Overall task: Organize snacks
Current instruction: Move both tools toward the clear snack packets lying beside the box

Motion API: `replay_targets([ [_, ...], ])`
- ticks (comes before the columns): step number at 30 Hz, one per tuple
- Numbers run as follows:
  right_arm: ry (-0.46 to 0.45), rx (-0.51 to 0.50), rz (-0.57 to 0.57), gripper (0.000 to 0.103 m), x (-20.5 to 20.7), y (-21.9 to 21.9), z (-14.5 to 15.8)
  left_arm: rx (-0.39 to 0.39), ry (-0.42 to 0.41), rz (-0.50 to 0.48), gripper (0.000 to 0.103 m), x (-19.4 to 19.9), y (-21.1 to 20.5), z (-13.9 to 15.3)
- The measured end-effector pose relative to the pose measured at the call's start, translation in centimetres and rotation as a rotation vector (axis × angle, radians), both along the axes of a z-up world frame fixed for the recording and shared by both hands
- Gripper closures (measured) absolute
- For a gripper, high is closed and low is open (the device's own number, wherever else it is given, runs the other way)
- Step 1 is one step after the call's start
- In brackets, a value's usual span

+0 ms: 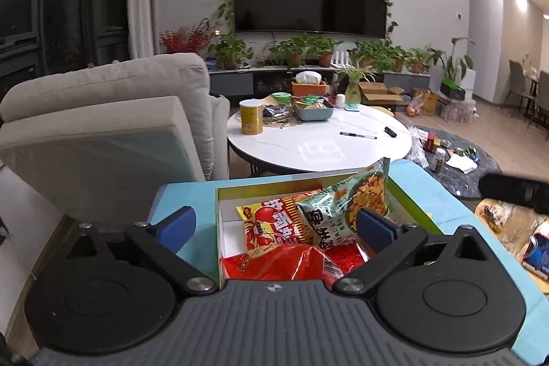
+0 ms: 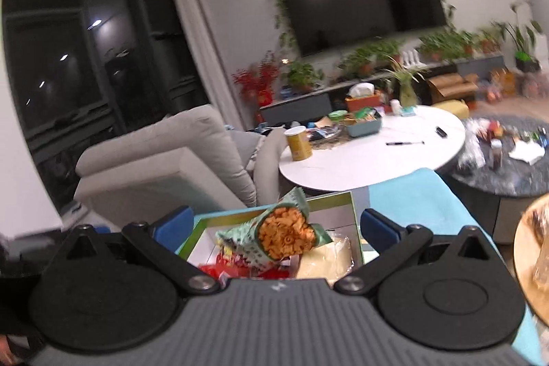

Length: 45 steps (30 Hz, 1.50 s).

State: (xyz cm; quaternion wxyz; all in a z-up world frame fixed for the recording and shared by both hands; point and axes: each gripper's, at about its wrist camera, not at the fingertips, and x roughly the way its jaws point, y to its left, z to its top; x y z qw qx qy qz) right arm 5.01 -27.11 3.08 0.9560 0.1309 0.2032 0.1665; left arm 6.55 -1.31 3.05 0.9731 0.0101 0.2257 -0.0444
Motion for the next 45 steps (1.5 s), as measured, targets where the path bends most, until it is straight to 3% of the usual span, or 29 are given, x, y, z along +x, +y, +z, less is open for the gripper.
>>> replay_targets([
  [4, 0.042, -0.012, 0.015, 0.028, -1.0, 0.2, -0.8, -0.035, 0.003, 0.014, 0.003, -1.0, 0.7, -0.2],
  [10, 0.091, -0.052, 0.001, 0.028, -2.4, 0.7, -2.0, 0.012, -0.036, 0.120, 0.003, -2.9, 0.6, -1.3],
  [15, 0.106, -0.068, -0.011, 0.028, -3.3, 1.1, -2.5, -0.016, 0.026, 0.126, 0.003, -3.4, 1.1, -2.1],
  [19, 0.131, -0.063, -0.033, 0.028, -4.0, 1.1, -3.3, 0.018, 0.070, 0.116, 0.003, -3.7, 1.0, -2.9],
  [25, 0.167, -0.005, -0.122, 0.028, -4.6, 0.4, -4.1, 0.004, 0.113, 0.094, 0.003, -4.3, 1.5, -3.8],
  [28, 0.210, 0.014, -0.103, 0.028, -4.4, 0.0, -4.4, 0.030, 0.126, 0.088, 0.003, -4.5, 1.7, -4.1],
  [32, 0.207, -0.033, -0.098, 0.028, -4.8, 0.5, -4.6, 0.044, 0.150, 0.092, 0.003, -4.5, 2.0, -4.9],
  [45, 0.282, -0.099, -0.027, 0.028, -3.7, 2.5, -6.5, 0.084, 0.330, 0.037, 0.004, -2.7, 2.1, -9.5],
])
